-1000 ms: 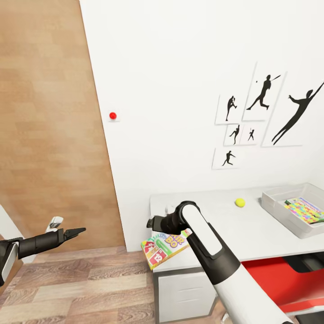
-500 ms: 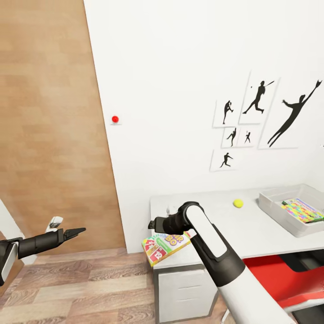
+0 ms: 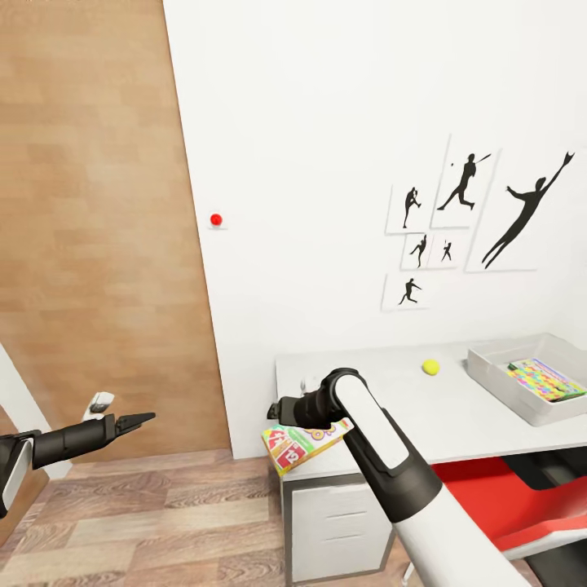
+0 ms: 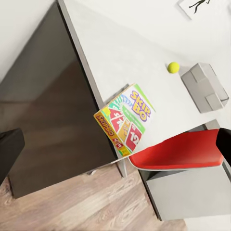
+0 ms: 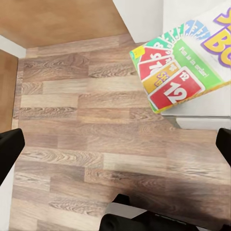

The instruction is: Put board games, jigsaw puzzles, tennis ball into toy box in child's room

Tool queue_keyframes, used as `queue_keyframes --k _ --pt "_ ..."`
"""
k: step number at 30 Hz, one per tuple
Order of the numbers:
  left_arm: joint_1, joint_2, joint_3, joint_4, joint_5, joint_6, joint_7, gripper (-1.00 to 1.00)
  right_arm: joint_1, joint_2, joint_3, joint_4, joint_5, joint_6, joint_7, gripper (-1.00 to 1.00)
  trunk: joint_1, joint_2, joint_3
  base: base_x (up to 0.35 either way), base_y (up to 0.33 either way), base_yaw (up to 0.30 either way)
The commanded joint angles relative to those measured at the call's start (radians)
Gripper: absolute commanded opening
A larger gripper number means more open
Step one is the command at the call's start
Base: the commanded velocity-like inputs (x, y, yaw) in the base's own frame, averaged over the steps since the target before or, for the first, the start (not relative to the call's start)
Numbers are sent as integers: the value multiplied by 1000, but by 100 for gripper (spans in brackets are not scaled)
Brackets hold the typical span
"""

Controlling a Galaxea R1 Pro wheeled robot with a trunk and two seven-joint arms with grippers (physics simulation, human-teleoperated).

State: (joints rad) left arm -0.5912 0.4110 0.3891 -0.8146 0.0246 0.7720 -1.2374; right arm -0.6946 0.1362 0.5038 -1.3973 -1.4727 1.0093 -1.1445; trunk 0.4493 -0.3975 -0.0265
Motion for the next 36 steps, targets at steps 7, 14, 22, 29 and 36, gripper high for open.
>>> queue_keyframes --k 7,14,22,29,36 --pt "-1 0 1 0 3 10 -2 100 0 -3 1 2 -7 3 -10 100 1 -2 -2 -61 24 0" --pt "-1 0 1 0 2 10 -2 100 1 -4 1 3 -8 1 -9 100 1 -2 3 -126 74 -108" --pt "-1 0 1 0 2 10 -2 100 8 -2 1 42 -7 -1 -9 100 1 -2 13 -156 44 -162" --pt "-1 0 1 0 2 10 -2 100 15 2 2 99 -6 -3 12 100 1 -2 23 -290 11 -27" --pt "-1 -1 1 0 2 10 -1 100 16 8 4 197 -6 -3 21 100 1 -2 26 -100 1 -2"
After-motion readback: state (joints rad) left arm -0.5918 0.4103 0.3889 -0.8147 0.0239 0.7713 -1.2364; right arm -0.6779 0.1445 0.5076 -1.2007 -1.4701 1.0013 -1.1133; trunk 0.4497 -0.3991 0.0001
